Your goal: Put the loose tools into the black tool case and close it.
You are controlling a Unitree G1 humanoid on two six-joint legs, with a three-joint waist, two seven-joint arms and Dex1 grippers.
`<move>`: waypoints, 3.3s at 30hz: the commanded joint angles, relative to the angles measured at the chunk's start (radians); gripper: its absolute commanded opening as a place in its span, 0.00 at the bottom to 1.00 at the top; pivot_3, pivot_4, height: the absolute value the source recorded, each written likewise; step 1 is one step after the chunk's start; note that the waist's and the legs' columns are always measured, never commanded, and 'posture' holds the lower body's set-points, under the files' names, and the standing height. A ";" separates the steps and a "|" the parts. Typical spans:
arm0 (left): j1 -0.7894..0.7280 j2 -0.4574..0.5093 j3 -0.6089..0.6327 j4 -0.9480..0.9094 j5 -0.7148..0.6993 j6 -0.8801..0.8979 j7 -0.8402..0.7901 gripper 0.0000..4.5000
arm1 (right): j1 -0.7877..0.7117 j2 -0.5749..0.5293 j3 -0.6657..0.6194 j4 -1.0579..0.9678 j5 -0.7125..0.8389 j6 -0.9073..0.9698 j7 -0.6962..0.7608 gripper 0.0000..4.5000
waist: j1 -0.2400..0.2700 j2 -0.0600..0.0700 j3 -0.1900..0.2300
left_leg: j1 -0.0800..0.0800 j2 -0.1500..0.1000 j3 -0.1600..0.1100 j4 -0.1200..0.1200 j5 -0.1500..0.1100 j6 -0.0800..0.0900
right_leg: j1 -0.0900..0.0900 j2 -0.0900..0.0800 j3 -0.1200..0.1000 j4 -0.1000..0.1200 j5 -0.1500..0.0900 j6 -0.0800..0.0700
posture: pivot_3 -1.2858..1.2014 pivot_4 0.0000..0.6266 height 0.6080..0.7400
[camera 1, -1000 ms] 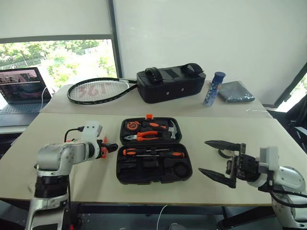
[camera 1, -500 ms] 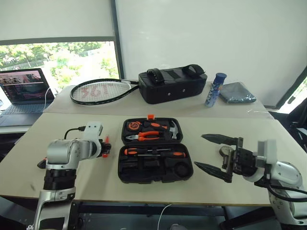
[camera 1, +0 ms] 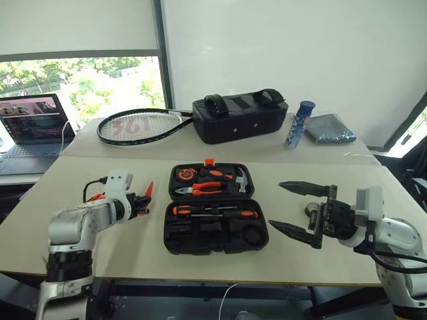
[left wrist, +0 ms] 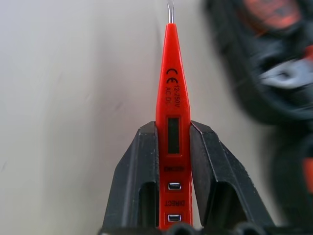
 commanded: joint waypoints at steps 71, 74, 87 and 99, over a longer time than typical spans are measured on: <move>-0.286 0.128 -0.793 0.039 0.544 -0.384 -0.768 0.10 | 0.059 0.008 0.003 -0.102 0.011 -0.005 -0.073 1.00 | 0.002 0.000 0.000 | -0.003 0.000 0.001 0.005 0.000 0.001 | 0.002 0.001 0.002 0.001 -0.001 0.003 | 0.52 0.24 1.00; -0.285 0.143 -0.790 0.029 0.545 -0.376 -0.775 0.10 | 0.058 0.007 0.004 -0.101 0.011 -0.004 -0.074 1.00 | -0.002 0.000 0.000 | -0.002 0.000 0.001 0.005 0.000 0.001 | 0.002 0.001 0.002 0.001 -0.001 0.003 | 0.52 0.24 1.00; -0.319 0.165 -0.788 0.007 0.547 -0.339 -0.785 0.10 | 0.059 0.007 -0.002 -0.078 0.009 -0.016 -0.059 1.00 | -0.011 0.000 0.000 | -0.001 0.000 0.001 0.005 0.000 0.001 | 0.001 0.002 0.004 0.001 -0.001 0.002 | 0.52 0.24 1.00; -0.365 0.180 -0.816 -0.014 0.584 -0.345 -0.814 0.10 | 0.071 0.019 0.004 -0.055 -0.002 -0.037 -0.046 1.00 | -0.014 0.000 0.000 | -0.002 0.000 0.001 0.005 0.000 0.001 | 0.001 0.002 0.004 0.001 -0.001 0.002 | 0.52 0.24 1.00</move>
